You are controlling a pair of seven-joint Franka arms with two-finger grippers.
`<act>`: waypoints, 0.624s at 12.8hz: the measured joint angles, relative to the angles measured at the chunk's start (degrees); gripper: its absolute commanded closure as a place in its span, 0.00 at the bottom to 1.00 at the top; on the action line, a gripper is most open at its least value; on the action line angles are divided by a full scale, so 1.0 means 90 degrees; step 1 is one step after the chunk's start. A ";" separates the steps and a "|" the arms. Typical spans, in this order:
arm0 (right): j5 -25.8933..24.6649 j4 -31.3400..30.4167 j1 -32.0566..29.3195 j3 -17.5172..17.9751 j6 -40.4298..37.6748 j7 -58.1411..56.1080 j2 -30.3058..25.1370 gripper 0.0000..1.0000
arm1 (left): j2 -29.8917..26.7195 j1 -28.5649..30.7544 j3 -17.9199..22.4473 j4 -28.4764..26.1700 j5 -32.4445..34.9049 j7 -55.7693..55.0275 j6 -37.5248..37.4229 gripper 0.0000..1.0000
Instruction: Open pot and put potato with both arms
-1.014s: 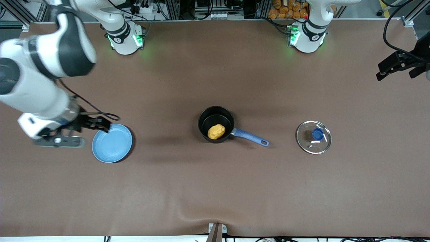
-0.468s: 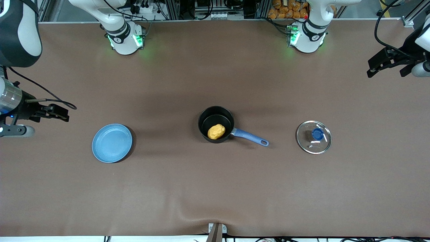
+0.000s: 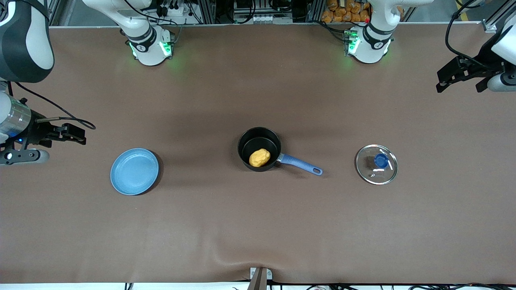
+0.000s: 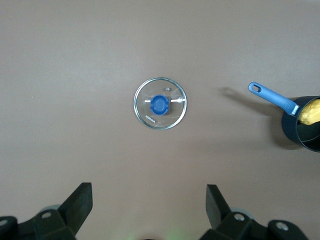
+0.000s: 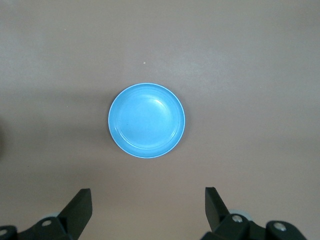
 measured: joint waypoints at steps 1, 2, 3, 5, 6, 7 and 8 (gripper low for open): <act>0.0000 -0.0095 -0.0006 0.0000 0.0042 0.0000 -0.0075 0.00 | 0.0000 -0.0005 -0.0023 0.0000 0.0000 0.0000 0.0011 0.00; 0.0000 -0.0258 -0.0024 0.0000 0.0163 0.0000 -0.0189 0.00 | 0.0000 -0.0008 -0.0060 0.0000 0.0000 0.0000 0.0015 0.00; 0.0000 -0.0396 -0.0053 -0.0001 0.0263 0.0000 -0.0322 0.00 | 0.0000 -0.0014 -0.0092 -0.0001 0.0000 0.0000 0.0017 0.00; 0.0000 -0.0507 -0.0100 -0.0010 0.0297 0.0000 -0.0618 0.00 | 0.0001 -0.0015 -0.0146 -0.0004 0.0000 0.0000 0.0018 0.00; 0.0000 -0.0535 -0.0132 -0.0022 0.0297 0.0000 -0.0745 0.00 | 0.0001 -0.0014 -0.0151 -0.0004 0.0000 0.0000 0.0023 0.00; 0.0023 -0.0557 -0.0173 -0.0031 0.0296 0.0000 -0.0832 0.00 | 0.0001 -0.0009 -0.0151 -0.0004 0.0000 0.0000 0.0028 0.00; 0.0087 -0.0582 -0.0208 -0.0050 0.0296 0.0000 -0.0887 0.00 | 0.0001 -0.0004 -0.0150 -0.0004 0.0000 0.0000 0.0030 0.00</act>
